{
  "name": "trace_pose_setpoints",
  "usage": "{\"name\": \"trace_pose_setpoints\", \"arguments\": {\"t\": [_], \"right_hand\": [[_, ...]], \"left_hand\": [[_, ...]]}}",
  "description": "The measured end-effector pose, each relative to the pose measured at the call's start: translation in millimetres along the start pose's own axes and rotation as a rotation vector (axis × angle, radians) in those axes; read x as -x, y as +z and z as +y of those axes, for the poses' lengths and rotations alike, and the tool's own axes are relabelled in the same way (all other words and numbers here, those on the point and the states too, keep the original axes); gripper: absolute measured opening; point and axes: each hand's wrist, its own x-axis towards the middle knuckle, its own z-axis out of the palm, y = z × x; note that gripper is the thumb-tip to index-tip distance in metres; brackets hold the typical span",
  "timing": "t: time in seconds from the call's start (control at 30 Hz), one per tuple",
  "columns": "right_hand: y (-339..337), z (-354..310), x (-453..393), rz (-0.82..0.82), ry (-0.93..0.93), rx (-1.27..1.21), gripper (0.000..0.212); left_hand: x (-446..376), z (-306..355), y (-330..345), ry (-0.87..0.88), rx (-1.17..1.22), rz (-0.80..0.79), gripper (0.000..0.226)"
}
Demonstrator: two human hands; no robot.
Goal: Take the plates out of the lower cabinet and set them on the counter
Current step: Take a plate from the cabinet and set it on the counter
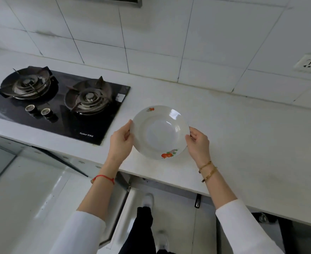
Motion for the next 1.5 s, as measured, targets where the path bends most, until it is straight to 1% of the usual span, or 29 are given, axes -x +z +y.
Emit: {"name": "trace_pose_setpoints", "arguments": {"t": [0.17,0.3,0.37,0.47,0.57,0.73,0.9,1.07,1.5], "right_hand": [[26.6,-4.3,-68.8,0.054,0.015,0.103,0.026],[49.1,-8.1,-126.0,0.079,0.032,0.202,0.016],[60.4,-7.9,-155.1,0.087,0.026,0.249,0.018],[78.7,-2.9,-198.8,0.093,0.036,0.282,0.016],[97.9,5.2,-238.8,0.087,0.055,0.297,0.019],[124.5,22.7,-294.5,0.066,0.12,0.341,0.015],[141.2,38.0,-327.6,0.061,0.144,0.333,0.022],[149.3,49.5,-344.0,0.052,0.132,0.362,0.027],[155.0,55.3,-348.5,0.034,0.114,0.423,0.028]], "left_hand": [[-80.8,-0.3,9.5,0.003,0.016,-0.051,0.05],[-149.2,-2.3,19.9,-0.014,0.002,-0.104,0.052],[-182.8,-6.6,26.7,-0.011,-0.025,-0.121,0.053],[-232.2,-17.8,39.2,0.009,-0.066,-0.148,0.055],[-277.1,-34.1,52.5,0.009,-0.095,-0.161,0.056],[-336.3,-62.5,74.1,-0.018,-0.138,-0.161,0.055],[-370.5,-81.8,90.6,-0.051,-0.161,-0.184,0.057],[-387.6,-85.0,100.5,-0.066,-0.189,-0.184,0.056],[-397.5,-86.0,107.7,-0.062,-0.226,-0.224,0.057]]}}
